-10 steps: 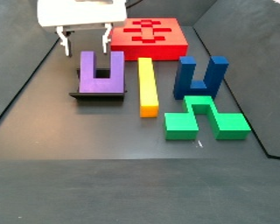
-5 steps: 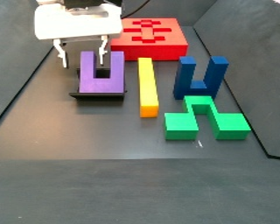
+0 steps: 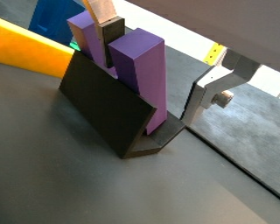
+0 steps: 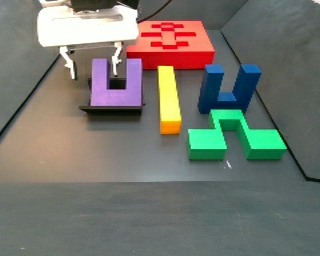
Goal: Pick up the purple object. Move up. Place the purple object on the fixture. Regrasp the purple object. Move to above the board. Insert the purple object.
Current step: Regrasp the purple object.
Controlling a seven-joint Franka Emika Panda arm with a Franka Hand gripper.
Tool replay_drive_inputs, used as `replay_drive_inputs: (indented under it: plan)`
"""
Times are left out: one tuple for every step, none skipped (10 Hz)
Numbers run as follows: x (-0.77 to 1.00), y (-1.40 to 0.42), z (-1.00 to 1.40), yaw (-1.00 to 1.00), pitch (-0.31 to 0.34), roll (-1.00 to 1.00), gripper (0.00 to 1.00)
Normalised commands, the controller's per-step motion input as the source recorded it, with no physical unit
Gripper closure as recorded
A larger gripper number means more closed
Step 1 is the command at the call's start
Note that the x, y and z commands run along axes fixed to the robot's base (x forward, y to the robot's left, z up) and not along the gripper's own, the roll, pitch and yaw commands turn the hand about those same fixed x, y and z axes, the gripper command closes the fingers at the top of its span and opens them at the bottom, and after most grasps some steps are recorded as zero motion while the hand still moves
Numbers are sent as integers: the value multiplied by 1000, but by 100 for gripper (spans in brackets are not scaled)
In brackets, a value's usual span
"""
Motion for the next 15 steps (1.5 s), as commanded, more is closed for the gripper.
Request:
replay_drive_inputs:
  plan:
    - [0, 0, 0, 0, 0, 23, 0]
    - [-17, 0, 0, 9, -31, 34, 0]
    - [0, 0, 0, 0, 0, 0, 100]
    - [0, 0, 0, 0, 0, 0, 100]
    - [0, 0, 0, 0, 0, 0, 100]
    - [0, 0, 0, 0, 0, 0, 100]
    - [0, 0, 0, 0, 0, 0, 100]
    - [0, 0, 0, 0, 0, 0, 100]
    - [0, 0, 0, 0, 0, 0, 100]
    - [0, 0, 0, 0, 0, 0, 100]
    - [0, 0, 0, 0, 0, 0, 100]
    - [0, 0, 0, 0, 0, 0, 100]
    - [0, 0, 0, 0, 0, 0, 100]
    - [0, 0, 0, 0, 0, 0, 100]
    - [0, 0, 0, 0, 0, 0, 100]
